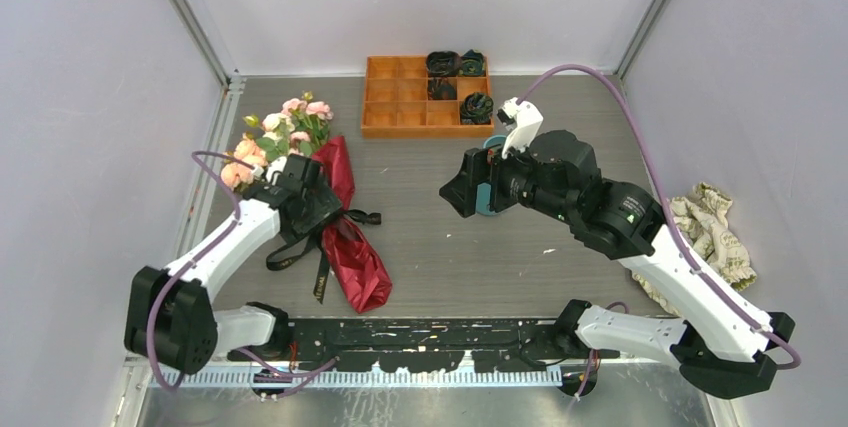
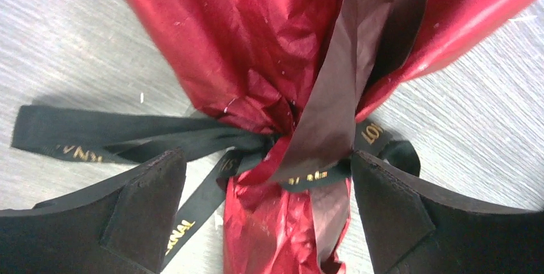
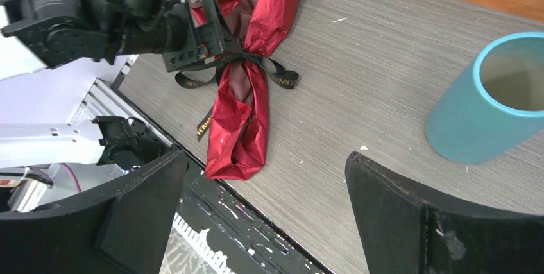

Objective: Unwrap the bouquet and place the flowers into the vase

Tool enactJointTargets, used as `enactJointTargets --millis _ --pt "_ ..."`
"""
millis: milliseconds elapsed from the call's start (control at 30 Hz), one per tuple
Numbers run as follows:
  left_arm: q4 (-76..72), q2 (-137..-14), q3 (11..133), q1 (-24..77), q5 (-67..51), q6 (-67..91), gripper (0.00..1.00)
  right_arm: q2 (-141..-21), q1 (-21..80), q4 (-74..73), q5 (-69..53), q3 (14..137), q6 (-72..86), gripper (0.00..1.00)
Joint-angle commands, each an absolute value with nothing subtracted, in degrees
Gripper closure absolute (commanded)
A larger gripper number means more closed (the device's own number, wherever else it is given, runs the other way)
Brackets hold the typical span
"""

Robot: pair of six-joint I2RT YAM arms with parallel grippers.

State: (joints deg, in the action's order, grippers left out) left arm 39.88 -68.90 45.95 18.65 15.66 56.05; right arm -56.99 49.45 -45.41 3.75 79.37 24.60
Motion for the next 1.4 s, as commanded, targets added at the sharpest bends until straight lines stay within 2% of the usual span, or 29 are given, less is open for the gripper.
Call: enactJointTargets --millis 0,267,367,400,500,533,600,667,833,1133,1233,1367 --pt "33.3 -75.6 46.5 18.4 15.6 55.0 0.00 -57.8 49.9 -41.1 1.9 80.2 25.0 0.01" --pt "29.3 -85.1 48.6 18.4 13.3 54.9 0.01 -57.3 50.0 -42.1 2.6 80.4 24.7 0.01" --pt "27.1 -87.7 48.9 18.3 11.1 53.8 0.08 -57.5 50.0 -41.1 2.3 79.6 24.9 0.01" --pt "26.2 -88.8 49.0 18.4 10.1 53.3 0.16 -57.7 50.0 -40.9 2.3 79.4 25.1 0.01" --pt "24.0 -91.6 48.7 18.4 7.9 52.7 0.52 -58.1 50.0 -40.6 1.9 78.8 25.4 0.01" --pt "23.6 -92.1 48.5 18.4 7.8 52.7 0.72 -58.1 50.0 -40.5 2.0 78.6 25.5 0.01" --pt "23.0 -92.6 48.1 18.4 7.8 52.2 0.87 -57.9 50.0 -40.4 2.2 78.1 25.6 0.01" --pt "22.9 -92.4 48.1 18.5 7.8 51.2 0.94 -57.7 50.0 -40.1 2.7 77.3 25.7 0.01" --pt "24.8 -87.0 49.3 21.8 12.1 48.1 0.97 -57.0 50.0 -38.8 3.4 75.5 26.4 0.01" --pt "37.5 -73.5 60.2 38.7 34.8 45.1 0.98 -56.6 50.0 -38.2 4.4 74.2 26.8 0.01" --pt "36.5 -72.7 62.1 42.4 38.7 42.9 0.98 -56.0 50.0 -38.2 4.9 74.0 26.8 0.01" --pt "34.8 -76.0 64.5 43.2 38.1 42.7 0.98 -55.2 50.0 -38.5 5.6 73.7 27.0 0.01"
